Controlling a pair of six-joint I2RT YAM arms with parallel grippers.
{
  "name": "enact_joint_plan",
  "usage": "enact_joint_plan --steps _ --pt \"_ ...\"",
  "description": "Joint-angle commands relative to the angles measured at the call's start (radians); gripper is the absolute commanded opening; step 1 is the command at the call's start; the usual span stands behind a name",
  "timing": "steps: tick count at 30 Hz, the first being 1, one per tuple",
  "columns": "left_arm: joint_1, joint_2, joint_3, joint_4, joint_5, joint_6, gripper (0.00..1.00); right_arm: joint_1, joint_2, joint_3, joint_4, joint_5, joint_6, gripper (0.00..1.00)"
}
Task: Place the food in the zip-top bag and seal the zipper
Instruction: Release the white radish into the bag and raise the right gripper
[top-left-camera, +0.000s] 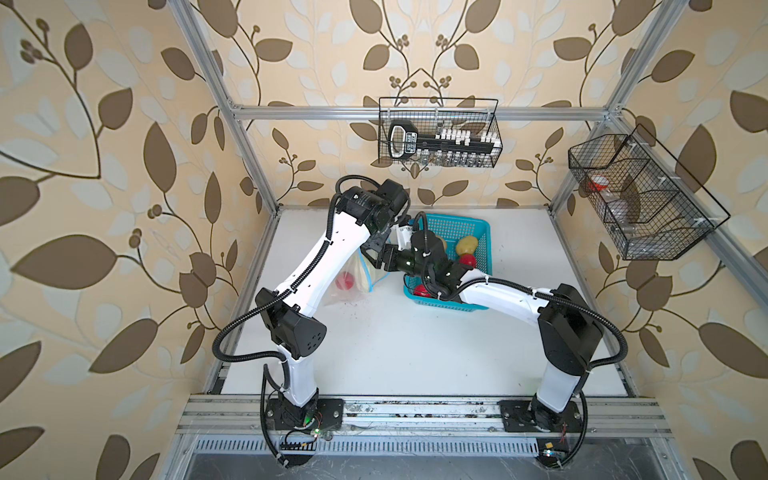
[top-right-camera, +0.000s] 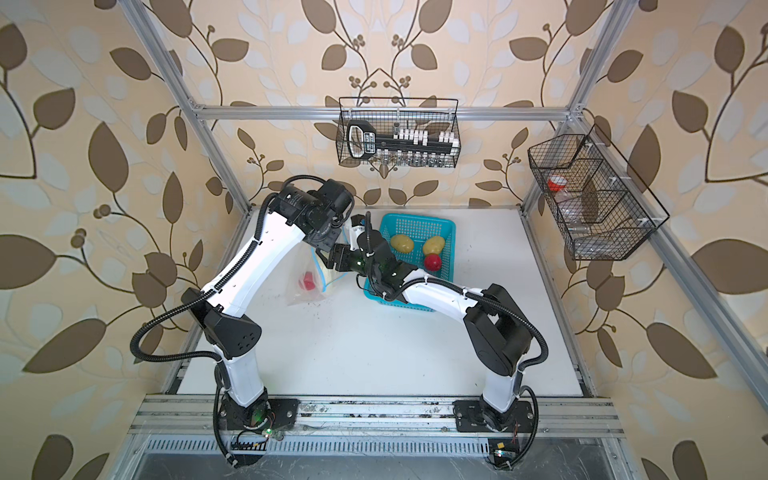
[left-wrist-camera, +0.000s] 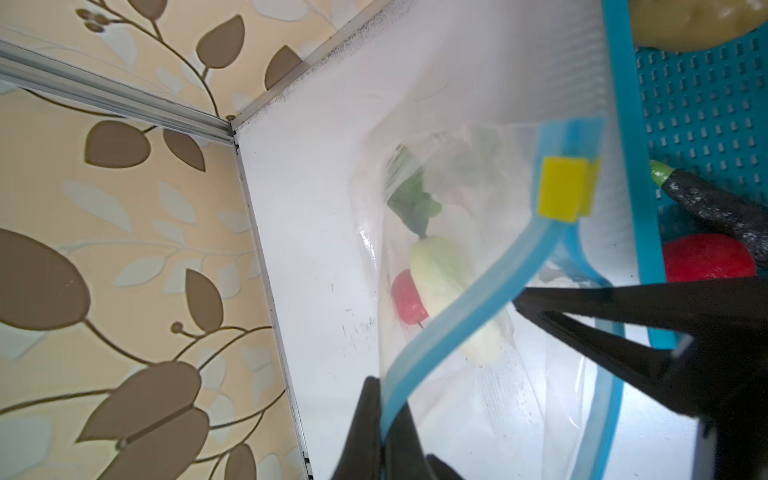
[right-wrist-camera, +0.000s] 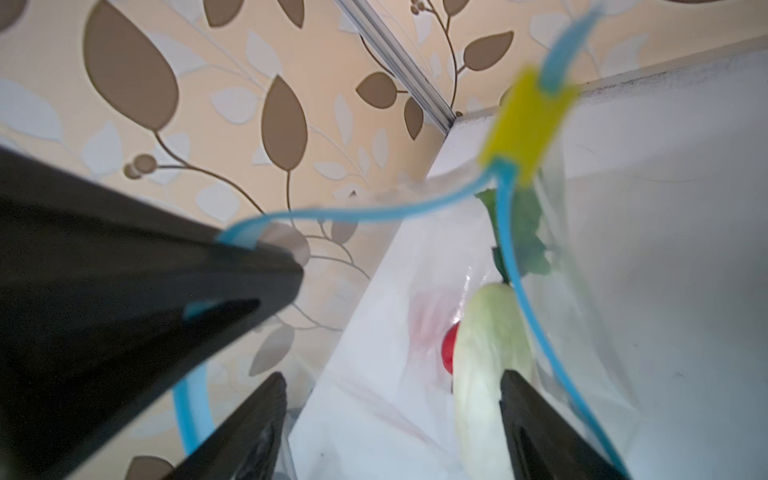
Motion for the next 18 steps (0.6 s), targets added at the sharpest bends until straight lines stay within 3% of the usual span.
enact_joint_plan --steps 1,3,13,18 --pt "-0.014 0.007 -0.005 0.001 -0.061 -0.025 0.0 0.001 -0.046 -0.038 0.009 0.004 0.014 0.86" --pt "-0.02 0.011 -0.005 0.002 -0.074 -0.024 0.0 -0.001 -0.067 -0.055 0.002 0.014 0.005 1.0" --pt "-0.038 0.018 -0.02 0.006 -0.122 -0.024 0.0 -0.005 -0.206 -0.167 -0.055 0.055 -0.03 1.0" --pt "-0.048 0.021 -0.027 0.005 -0.145 -0.03 0.0 -0.003 -0.283 -0.217 -0.135 0.135 -0.069 1.0"
